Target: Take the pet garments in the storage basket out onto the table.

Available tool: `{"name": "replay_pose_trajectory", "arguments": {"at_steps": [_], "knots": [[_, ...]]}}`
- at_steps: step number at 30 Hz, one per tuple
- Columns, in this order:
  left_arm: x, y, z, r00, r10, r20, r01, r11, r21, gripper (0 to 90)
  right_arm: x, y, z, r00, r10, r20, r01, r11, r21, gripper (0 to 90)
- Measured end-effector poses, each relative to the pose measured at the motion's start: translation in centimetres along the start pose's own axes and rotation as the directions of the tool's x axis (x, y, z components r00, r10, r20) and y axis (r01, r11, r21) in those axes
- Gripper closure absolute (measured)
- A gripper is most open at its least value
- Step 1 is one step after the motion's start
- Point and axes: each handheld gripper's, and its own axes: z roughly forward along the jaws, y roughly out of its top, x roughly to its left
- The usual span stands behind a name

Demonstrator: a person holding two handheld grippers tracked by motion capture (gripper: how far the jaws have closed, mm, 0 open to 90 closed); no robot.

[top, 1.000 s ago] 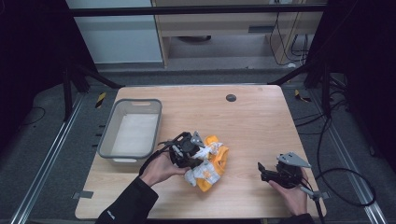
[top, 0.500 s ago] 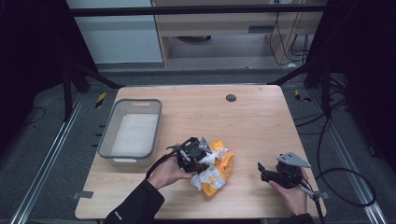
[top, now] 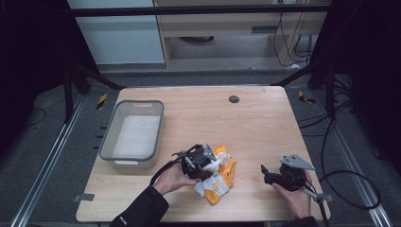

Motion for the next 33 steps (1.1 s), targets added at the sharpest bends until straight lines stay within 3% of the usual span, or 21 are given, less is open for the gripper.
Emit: {"name": "replay_pose_trajectory", "arguments": {"at_steps": [7, 17, 24, 29, 33], "knots": [[-0.2, -0.2, 0.3, 1.0000, 0.005, -0.006, -0.005, 0.9999, -0.010, 57.9, 0.0, 0.0, 0.0, 1.0000, 0.005, -0.003, -0.005, 1.000, 0.004, 9.1], [-0.3, -0.7, 0.6, 0.9997, -0.004, -0.026, 0.003, 0.9980, -0.062, 31.3, 0.0, 0.0, 0.0, 1.0000, 0.004, -0.003, -0.004, 1.000, 0.006, 9.1], [-0.4, -1.6, 0.4, 0.9989, -0.035, -0.032, 0.031, 0.9917, -0.125, 22.2, 0.0, 0.0, 0.0, 1.0000, 0.003, -0.004, -0.003, 1.000, 0.004, 9.1], [-0.3, -2.4, -0.1, 0.9973, -0.072, -0.016, 0.068, 0.9824, -0.174, 20.9, 0.1, 0.0, 0.0, 1.0000, 0.003, -0.003, -0.003, 1.000, 0.006, 9.1], [-0.4, -3.0, -0.7, 0.9948, -0.097, -0.031, 0.088, 0.9717, -0.219, 18.9, 0.1, 0.0, 0.1, 1.0000, 0.005, -0.002, -0.005, 1.000, 0.007, 9.1]]}}
